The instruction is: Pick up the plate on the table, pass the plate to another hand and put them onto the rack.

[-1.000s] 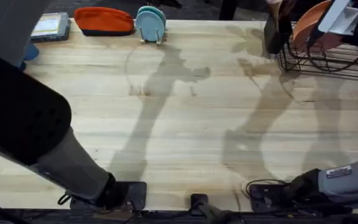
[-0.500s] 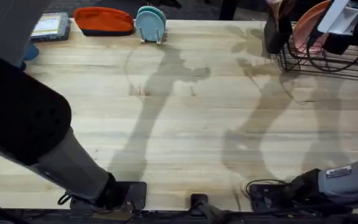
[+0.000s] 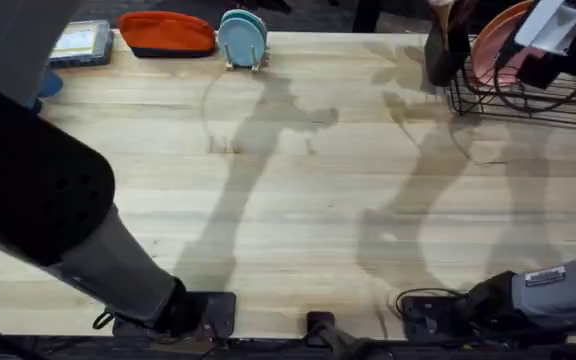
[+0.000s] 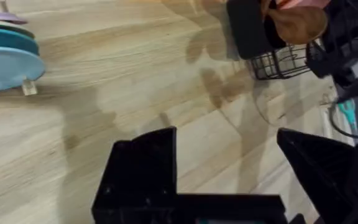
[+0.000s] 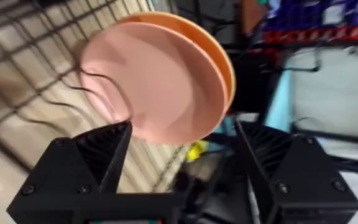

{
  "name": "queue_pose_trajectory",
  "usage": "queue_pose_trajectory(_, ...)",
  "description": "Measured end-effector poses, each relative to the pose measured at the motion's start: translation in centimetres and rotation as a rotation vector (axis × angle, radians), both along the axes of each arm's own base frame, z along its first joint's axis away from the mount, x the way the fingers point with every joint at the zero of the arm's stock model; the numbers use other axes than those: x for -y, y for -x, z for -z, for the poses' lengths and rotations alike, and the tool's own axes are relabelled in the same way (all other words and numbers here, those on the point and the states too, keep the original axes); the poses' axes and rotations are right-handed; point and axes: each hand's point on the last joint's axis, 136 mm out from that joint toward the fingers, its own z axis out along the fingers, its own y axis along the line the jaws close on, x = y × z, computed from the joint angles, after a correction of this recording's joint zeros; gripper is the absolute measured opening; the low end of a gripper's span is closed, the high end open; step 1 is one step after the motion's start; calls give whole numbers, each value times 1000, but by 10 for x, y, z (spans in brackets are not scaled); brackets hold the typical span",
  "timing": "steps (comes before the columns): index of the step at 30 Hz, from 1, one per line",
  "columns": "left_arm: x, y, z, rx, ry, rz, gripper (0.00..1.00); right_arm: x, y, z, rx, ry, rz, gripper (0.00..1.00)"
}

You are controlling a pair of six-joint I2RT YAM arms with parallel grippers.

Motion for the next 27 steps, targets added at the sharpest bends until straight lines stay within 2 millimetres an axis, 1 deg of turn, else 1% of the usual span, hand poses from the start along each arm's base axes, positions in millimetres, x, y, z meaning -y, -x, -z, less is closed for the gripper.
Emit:
queue_pose_trajectory(1,-1,0,0,1,-4,-3,994,-2,3,2,-14,-33,12,998)
queue_pose_trajectory(2,-3,-2,2,5,-19,-17,995,-8,16,3,-57,-115,41,998)
queue_pose_trajectory(3,-7,-5,3,11,-39,-36,995,-18,34,-2,-106,-175,62,999)
queue_pose_trajectory(8,-17,-11,7,22,-90,-82,996,-38,70,-14,-191,-254,89,998)
queue_pose_trajectory(12,-27,-11,14,10,-143,-122,995,-49,91,-30,-198,-326,131,998)
queue_pose_trajectory(18,-38,-12,21,-3,-202,-164,994,-61,115,-64,-139,-417,196,998)
queue_pose_trajectory(23,-42,-10,24,-12,-221,-174,995,-76,141,-87,-94,-583,298,998)
queue_pose_trajectory(27,-47,-12,24,9,-258,-174,995,-87,162,-96,-72,-751,403,998)
